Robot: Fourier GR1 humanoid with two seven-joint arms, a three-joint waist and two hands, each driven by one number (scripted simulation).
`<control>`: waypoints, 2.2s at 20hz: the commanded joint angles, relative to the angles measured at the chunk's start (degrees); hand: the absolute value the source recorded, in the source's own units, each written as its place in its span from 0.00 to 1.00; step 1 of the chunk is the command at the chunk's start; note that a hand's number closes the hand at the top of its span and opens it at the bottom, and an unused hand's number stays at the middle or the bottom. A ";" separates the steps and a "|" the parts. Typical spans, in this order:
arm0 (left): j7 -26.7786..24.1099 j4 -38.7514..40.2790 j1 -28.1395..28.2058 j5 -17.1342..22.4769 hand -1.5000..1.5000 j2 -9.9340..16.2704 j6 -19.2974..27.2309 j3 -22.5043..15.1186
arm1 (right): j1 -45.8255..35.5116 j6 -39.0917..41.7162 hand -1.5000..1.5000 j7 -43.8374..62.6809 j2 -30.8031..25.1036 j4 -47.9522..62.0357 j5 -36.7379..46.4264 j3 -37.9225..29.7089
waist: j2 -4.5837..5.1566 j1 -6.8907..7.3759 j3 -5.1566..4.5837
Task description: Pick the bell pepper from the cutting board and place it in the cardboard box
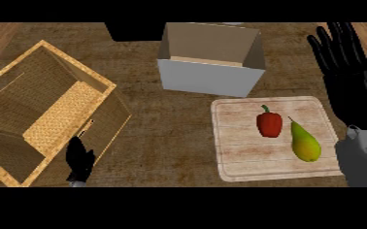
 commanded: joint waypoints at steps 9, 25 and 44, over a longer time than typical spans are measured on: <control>2.10 0.33 -4.32 -2.90 0.50 6.15 0.55 6.55 | 3.29 -24.97 1.00 2.22 -6.11 13.45 29.04 -5.17 | 2.12 2.72 1.56; 5.96 -4.42 -1.55 -4.93 0.50 5.12 0.10 7.02 | 11.64 -8.83 0.00 23.67 -17.95 2.57 45.90 9.79 | 1.05 2.55 1.39; 6.30 -7.92 0.02 -8.96 0.50 2.97 -2.27 9.24 | 0.35 15.12 0.00 58.66 -9.72 -1.12 46.32 20.11 | 1.39 3.28 1.77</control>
